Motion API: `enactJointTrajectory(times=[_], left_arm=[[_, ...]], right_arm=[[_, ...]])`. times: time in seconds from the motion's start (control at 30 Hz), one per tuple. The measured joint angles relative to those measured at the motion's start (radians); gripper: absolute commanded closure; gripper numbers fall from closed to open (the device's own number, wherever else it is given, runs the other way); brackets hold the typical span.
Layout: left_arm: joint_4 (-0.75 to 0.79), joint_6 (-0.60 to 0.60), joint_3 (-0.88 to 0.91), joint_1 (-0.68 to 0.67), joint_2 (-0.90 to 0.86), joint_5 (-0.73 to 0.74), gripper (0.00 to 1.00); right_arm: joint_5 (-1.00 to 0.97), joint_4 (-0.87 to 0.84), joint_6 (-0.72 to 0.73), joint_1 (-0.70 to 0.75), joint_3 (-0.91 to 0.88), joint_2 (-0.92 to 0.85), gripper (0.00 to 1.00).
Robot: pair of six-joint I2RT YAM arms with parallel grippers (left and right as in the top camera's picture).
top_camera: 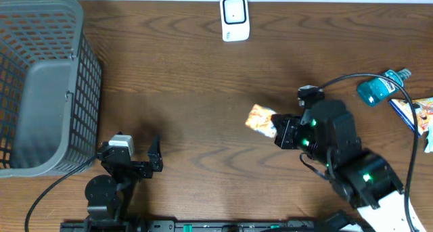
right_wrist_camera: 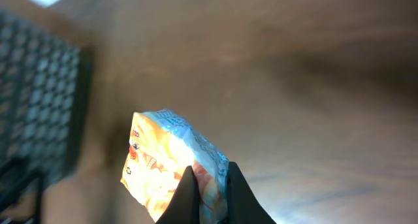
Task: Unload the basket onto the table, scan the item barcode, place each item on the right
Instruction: 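Lift and rotate the tissue pack, carrying it toward the scanner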
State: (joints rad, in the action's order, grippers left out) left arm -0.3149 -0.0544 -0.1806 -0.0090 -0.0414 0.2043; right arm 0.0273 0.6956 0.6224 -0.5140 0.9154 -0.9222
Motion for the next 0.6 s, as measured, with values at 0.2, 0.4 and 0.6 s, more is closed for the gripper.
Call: enactJointTrajectory(times=[0.2,0.4,0.6], left_arm=[[0.000,0.000,0.000,0.000,0.000,0.000,0.02],[0.000,0.000,0.000,0.000,0.000,0.000,0.02],[0.001,0.000,0.000,0.000,0.000,0.000,0.02]], right_arm=[[-0.269,-0.069,0.000,-0.061,-0.001,-0.065,0.99],[-0.419,-0.330,-0.074,-0.061,-0.002,-0.243,0.99],[-0.461,-0.611,-0.256,-0.061,-0.003,-0.425,0.99]])
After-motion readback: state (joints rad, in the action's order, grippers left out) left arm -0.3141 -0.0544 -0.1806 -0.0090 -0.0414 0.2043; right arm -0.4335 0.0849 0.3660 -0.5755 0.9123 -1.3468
